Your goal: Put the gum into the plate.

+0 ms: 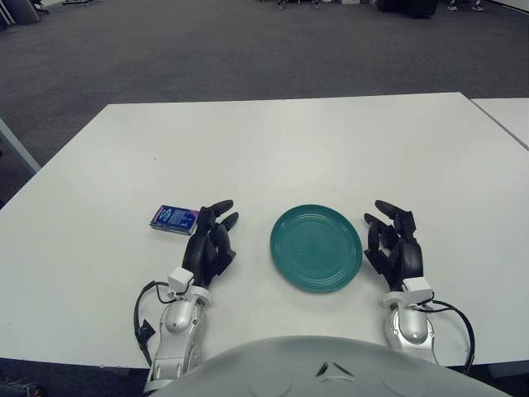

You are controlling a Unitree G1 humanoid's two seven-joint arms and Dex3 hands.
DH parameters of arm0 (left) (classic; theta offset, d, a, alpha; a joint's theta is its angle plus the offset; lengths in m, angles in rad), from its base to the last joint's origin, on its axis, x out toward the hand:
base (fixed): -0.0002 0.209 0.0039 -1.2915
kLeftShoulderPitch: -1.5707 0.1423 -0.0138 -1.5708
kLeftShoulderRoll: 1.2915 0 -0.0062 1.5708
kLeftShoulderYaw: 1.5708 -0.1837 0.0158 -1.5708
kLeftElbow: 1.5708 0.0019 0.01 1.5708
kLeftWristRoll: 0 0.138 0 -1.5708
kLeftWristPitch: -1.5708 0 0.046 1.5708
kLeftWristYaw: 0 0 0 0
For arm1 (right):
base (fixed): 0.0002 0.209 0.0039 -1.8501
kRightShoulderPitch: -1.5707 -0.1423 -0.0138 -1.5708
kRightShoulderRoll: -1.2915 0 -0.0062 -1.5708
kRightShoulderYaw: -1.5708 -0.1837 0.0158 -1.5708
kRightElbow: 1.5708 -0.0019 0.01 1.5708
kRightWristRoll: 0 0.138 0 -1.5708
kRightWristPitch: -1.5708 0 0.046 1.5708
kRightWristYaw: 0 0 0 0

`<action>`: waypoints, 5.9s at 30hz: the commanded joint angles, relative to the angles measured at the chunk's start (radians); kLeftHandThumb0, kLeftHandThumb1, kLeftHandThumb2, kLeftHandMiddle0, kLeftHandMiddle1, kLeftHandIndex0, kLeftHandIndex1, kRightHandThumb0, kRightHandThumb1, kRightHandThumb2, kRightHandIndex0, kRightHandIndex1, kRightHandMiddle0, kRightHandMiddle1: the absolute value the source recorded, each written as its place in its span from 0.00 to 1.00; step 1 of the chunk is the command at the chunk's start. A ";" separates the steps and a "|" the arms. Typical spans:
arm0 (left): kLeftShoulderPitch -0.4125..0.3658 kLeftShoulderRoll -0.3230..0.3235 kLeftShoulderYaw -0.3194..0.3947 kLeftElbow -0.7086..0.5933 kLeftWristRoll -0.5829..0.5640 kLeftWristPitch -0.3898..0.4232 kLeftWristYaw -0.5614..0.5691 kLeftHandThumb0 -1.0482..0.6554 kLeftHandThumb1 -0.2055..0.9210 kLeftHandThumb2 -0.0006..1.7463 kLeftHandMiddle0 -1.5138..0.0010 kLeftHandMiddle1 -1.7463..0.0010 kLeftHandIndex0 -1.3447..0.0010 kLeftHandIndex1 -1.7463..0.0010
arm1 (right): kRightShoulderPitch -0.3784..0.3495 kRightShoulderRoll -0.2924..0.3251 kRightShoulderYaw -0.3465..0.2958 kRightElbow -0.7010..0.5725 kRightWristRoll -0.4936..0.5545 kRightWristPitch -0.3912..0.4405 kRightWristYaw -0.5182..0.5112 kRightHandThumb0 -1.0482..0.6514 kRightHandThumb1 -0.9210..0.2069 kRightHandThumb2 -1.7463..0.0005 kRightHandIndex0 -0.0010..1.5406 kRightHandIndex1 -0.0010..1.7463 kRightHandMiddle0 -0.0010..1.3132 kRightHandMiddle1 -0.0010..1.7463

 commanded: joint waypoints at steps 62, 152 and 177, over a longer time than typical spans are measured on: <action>-0.737 1.003 -0.126 0.670 0.608 -0.527 -0.382 0.03 0.87 0.18 0.98 0.92 1.00 0.51 | 0.038 -0.031 -0.034 0.040 0.036 0.060 0.044 0.26 0.00 0.57 0.28 0.29 0.00 0.60; -0.800 0.722 -0.317 0.819 0.620 -0.175 -0.156 0.34 0.51 0.72 0.29 0.00 0.57 0.00 | 0.024 -0.031 -0.047 0.064 0.027 0.071 0.043 0.24 0.00 0.57 0.28 0.30 0.00 0.60; -0.642 0.675 -0.060 0.286 0.297 -0.018 -0.281 0.32 0.42 0.79 0.21 0.00 0.51 0.00 | 0.011 -0.034 -0.056 0.076 0.034 0.068 0.052 0.24 0.00 0.58 0.29 0.30 0.00 0.61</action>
